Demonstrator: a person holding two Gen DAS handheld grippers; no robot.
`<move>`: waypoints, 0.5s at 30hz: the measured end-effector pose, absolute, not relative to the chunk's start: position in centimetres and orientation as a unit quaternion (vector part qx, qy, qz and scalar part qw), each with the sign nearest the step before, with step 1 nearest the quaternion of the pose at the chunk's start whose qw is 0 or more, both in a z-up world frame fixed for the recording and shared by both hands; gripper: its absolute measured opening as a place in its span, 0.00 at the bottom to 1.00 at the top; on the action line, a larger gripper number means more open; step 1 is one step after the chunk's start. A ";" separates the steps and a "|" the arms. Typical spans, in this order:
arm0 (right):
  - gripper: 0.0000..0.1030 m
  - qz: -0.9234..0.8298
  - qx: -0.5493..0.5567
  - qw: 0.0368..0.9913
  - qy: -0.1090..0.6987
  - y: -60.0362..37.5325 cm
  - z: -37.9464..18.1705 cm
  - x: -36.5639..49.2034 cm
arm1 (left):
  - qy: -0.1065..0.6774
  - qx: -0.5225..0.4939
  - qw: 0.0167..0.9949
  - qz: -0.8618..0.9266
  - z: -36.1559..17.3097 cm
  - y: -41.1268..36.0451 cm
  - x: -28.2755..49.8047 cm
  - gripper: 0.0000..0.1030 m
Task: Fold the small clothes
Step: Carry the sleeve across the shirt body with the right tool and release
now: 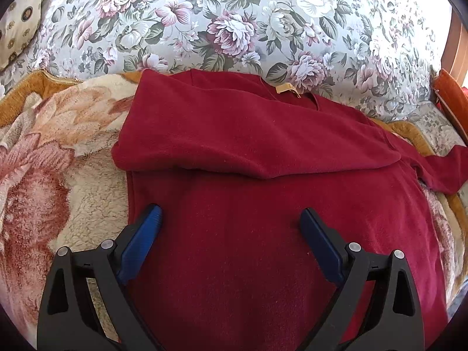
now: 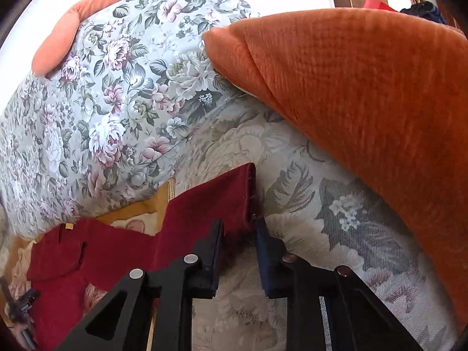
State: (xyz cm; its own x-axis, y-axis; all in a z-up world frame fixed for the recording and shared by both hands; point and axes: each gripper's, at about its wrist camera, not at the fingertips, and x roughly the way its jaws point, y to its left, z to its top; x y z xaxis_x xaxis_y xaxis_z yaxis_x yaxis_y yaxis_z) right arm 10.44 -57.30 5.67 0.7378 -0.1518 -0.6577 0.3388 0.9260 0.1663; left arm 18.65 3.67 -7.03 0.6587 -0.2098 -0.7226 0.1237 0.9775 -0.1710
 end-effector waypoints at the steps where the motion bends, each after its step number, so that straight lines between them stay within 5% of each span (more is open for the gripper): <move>1: 0.19 -0.134 0.135 0.922 0.337 -57.1 5.7 10.6 | 0.403 -0.054 0.909 -0.092 -7.0 3.7 18.7 0.93; 5: 0.09 -0.146 0.126 0.921 0.337 -56.6 5.9 10.8 | 0.403 -0.054 0.909 -0.092 -7.0 3.7 18.7 0.93; 15: 0.07 0.010 0.108 0.943 0.315 -42.7 10.1 15.4 | 0.401 -0.058 0.909 -0.095 -7.0 3.7 18.7 0.93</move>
State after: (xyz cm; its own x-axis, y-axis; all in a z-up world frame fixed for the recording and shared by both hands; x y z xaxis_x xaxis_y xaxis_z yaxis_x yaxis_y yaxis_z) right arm 15.37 -42.66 10.10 0.8013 0.0878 -0.5917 0.0488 0.9763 0.2109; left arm 18.71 3.71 -6.97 0.6602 -0.2194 -0.7183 0.1260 0.9752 -0.1821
